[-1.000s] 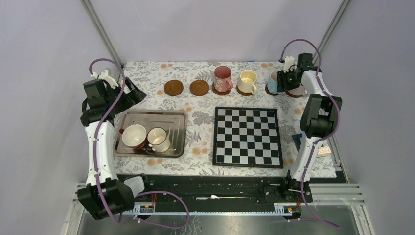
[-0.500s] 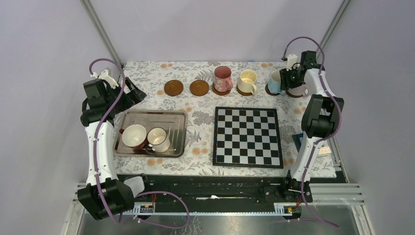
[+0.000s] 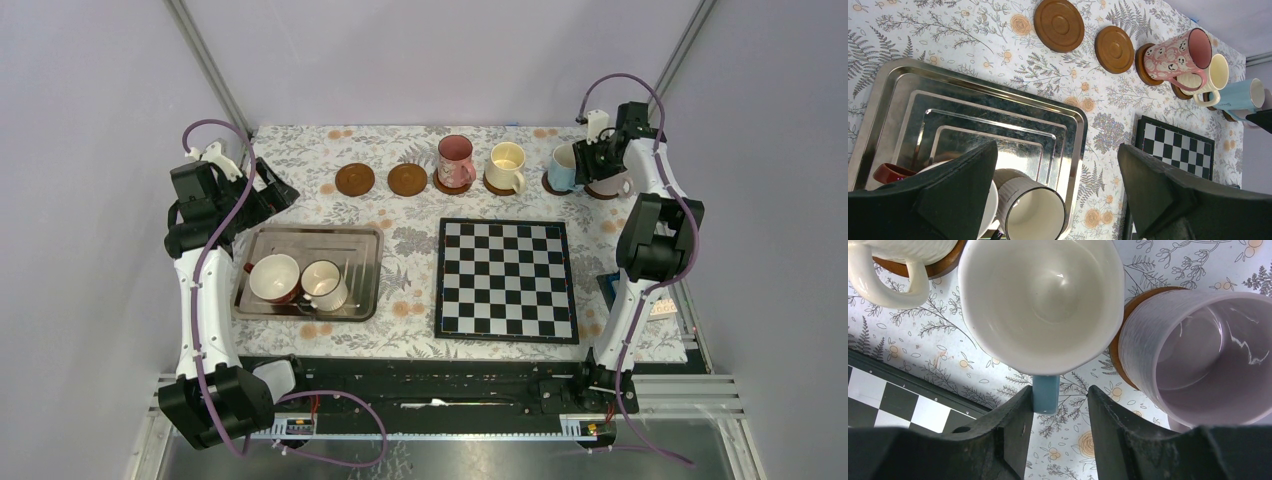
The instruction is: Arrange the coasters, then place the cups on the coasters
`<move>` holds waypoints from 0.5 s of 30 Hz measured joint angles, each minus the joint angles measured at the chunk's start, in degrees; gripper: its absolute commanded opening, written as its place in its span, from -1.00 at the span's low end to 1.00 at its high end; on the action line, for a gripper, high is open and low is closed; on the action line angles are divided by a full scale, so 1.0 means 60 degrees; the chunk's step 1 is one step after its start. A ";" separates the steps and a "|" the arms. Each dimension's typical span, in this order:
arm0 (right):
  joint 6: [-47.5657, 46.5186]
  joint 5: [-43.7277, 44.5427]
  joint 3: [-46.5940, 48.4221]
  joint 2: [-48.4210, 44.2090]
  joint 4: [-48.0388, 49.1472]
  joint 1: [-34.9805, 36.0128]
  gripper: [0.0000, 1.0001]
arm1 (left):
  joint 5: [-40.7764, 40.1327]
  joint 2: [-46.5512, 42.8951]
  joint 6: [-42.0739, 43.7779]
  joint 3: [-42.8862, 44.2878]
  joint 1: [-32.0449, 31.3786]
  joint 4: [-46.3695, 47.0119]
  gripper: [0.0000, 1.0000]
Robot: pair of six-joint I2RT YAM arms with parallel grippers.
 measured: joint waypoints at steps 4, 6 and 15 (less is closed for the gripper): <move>-0.0197 -0.0036 0.0018 0.0000 -0.0204 0.0000 0.05 | 0.0000 0.0000 0.0004 0.0000 0.0000 0.0000 0.98; -0.0302 -0.0047 0.0018 0.0000 -0.0357 0.0000 0.04 | 0.0007 0.0000 0.0000 0.0000 0.0000 0.0000 0.98; -0.0488 0.0022 0.0055 0.0007 -0.0612 0.0000 -0.04 | 0.0018 -0.0004 0.0000 0.0000 0.0000 0.0000 0.98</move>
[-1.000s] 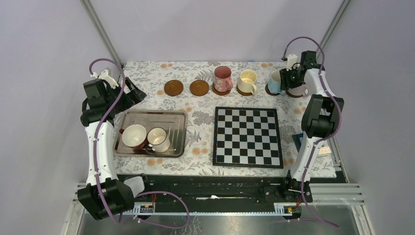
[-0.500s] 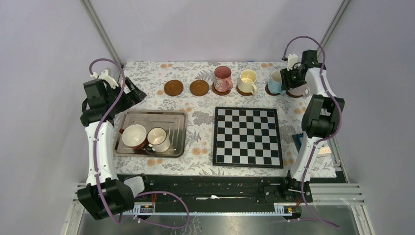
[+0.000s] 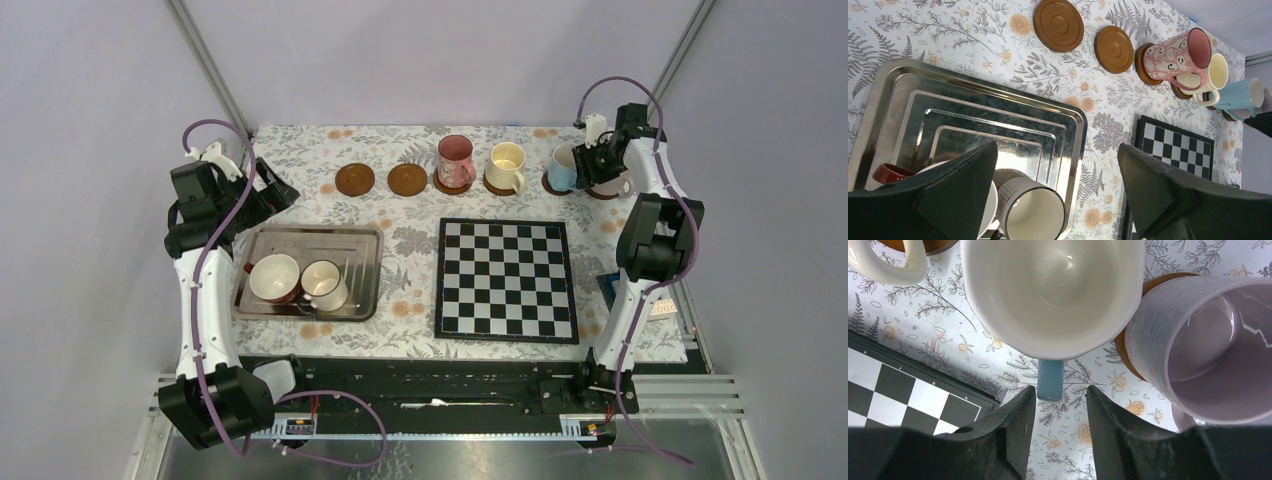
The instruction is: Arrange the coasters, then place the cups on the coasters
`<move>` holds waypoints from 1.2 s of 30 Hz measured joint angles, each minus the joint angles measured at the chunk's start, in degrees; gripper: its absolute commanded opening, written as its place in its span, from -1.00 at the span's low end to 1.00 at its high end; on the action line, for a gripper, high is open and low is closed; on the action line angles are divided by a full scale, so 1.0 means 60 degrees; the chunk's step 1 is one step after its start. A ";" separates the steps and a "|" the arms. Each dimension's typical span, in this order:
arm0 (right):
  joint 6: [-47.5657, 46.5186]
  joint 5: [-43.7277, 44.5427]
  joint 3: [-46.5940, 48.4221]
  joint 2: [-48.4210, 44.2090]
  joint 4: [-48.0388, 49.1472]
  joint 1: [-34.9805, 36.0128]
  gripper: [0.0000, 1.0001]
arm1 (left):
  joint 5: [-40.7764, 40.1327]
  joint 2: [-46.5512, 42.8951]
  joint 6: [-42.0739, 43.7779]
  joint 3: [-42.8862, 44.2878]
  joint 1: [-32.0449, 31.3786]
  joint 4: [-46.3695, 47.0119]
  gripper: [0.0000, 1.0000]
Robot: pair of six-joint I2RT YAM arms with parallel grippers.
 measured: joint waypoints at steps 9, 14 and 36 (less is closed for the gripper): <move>0.0022 0.0375 0.0339 0.0182 -0.0073 -0.0004 -0.08 | 0.0000 -0.0022 0.0004 0.0000 0.0000 0.0000 0.98; 0.0000 0.0426 0.0397 0.0182 -0.0189 -0.0007 0.07 | 0.0000 -0.0022 0.0007 0.0000 0.0000 -0.0004 0.98; 0.0135 -0.2758 0.1515 -0.2215 -0.2135 0.0102 0.67 | 0.0670 0.1428 0.4867 0.1657 0.0007 -0.3289 0.98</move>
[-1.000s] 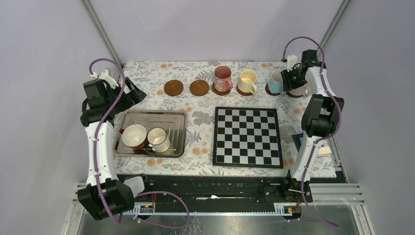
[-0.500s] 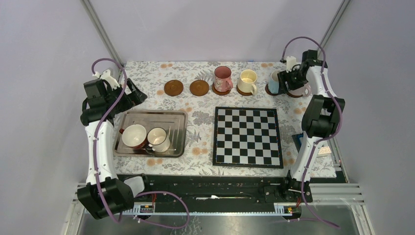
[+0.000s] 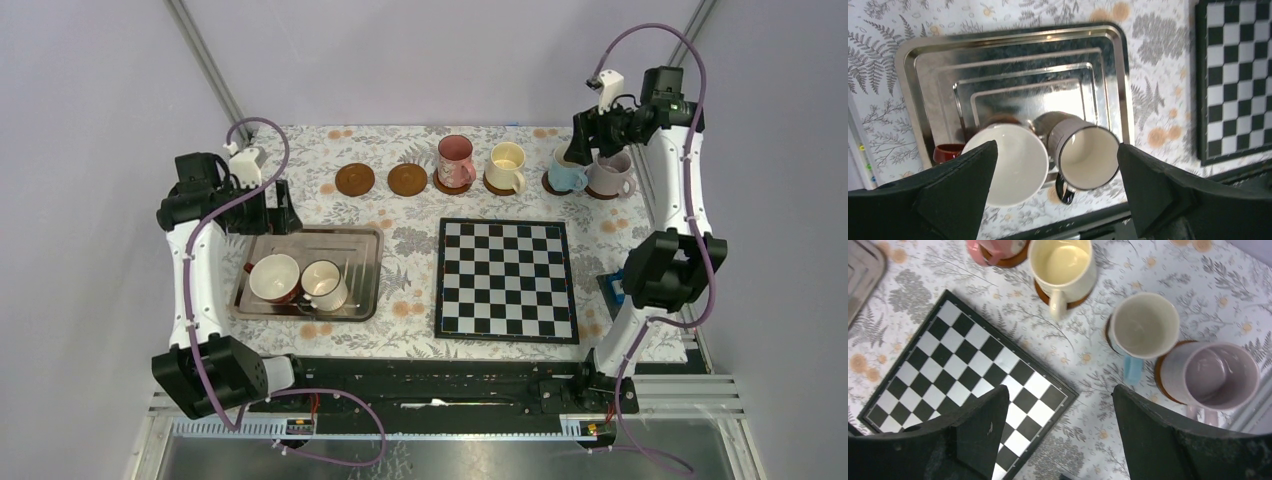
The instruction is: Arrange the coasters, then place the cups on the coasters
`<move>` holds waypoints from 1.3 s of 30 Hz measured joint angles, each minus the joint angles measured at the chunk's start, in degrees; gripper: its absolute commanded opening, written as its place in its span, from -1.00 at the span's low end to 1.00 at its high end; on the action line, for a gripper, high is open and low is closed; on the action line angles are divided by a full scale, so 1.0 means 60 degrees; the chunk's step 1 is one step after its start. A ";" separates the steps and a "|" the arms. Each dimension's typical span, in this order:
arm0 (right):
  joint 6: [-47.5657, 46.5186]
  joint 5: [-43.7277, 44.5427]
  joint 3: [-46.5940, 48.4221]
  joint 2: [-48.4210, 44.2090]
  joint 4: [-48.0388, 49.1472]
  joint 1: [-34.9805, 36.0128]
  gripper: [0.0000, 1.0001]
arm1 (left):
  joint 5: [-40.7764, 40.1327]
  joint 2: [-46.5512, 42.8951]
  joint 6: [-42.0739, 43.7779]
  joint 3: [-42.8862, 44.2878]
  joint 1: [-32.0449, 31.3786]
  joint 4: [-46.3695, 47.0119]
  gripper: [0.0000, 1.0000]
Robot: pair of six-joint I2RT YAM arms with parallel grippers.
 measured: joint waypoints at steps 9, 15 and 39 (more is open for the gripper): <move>0.0692 -0.0233 -0.2065 -0.1107 0.0514 0.1927 0.68 | -0.0634 -0.0568 0.2324 0.0004 0.0000 -0.1570 0.98; 0.1304 -0.0284 -0.4022 -0.1902 0.1271 0.2991 0.68 | -0.0951 -0.0761 0.3872 -0.0586 0.0000 -0.2055 0.71; 0.2481 0.0291 -0.5322 -0.2437 0.2328 0.3391 0.68 | -0.1035 -0.1541 0.6583 -0.4404 -0.1545 -0.1942 0.06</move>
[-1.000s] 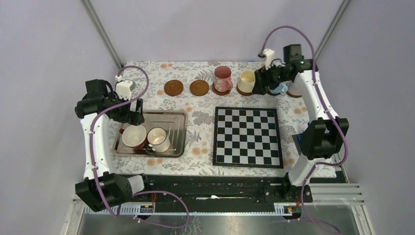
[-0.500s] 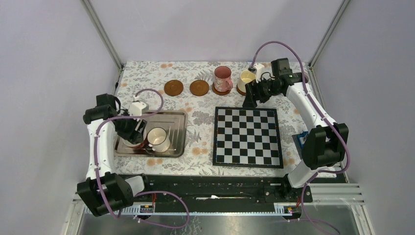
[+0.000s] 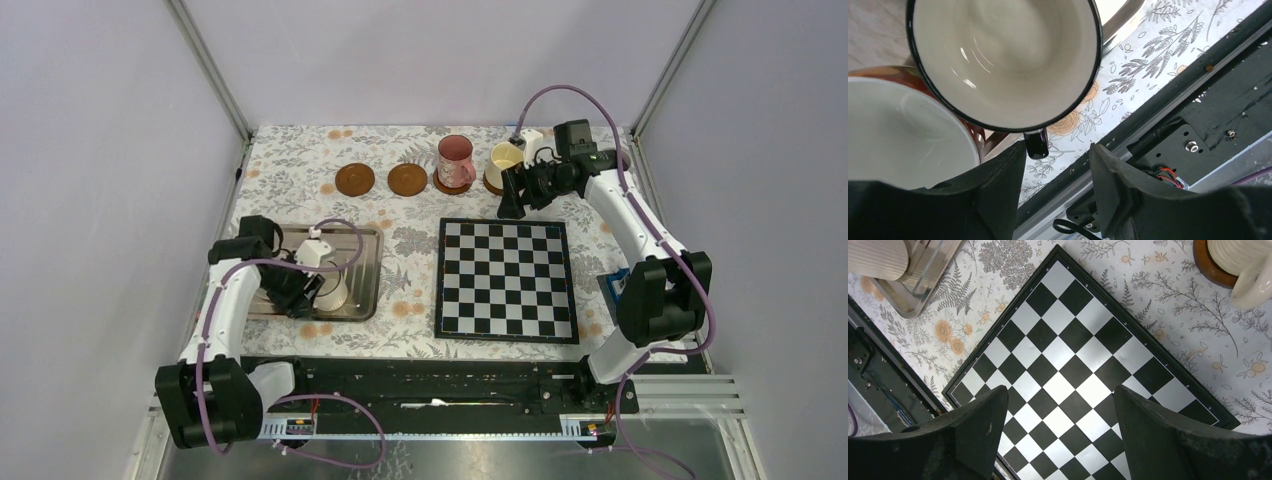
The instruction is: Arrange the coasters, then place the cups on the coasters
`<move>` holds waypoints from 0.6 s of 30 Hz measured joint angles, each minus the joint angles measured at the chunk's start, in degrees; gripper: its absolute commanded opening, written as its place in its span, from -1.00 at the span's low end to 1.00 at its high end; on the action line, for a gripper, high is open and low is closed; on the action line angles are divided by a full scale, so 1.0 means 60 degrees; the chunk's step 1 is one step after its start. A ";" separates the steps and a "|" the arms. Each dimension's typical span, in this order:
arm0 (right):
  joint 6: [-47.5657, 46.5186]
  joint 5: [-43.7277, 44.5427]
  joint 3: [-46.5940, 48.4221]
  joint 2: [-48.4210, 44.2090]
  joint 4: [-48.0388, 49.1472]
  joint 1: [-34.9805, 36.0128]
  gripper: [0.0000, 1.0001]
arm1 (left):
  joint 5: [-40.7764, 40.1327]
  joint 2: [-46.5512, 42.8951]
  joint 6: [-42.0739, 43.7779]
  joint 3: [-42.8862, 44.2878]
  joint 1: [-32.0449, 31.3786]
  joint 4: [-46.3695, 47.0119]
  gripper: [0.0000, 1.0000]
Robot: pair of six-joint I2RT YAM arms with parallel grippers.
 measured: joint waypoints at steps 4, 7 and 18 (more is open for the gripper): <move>0.0117 0.0127 -0.0240 -0.0084 0.0106 0.0000 0.68 | -0.0259 0.0255 -0.0317 -0.0299 -0.0215 0.0495 0.00; 0.0182 0.0215 -0.0313 -0.0175 0.0120 0.0000 0.68 | -0.0386 0.0495 -0.0477 -0.0437 -0.0226 0.0878 -0.13; 0.0284 0.0226 -0.0321 -0.0226 0.0226 0.0000 0.68 | -0.0423 0.0987 -0.2073 -0.0525 -0.0914 0.2087 -0.78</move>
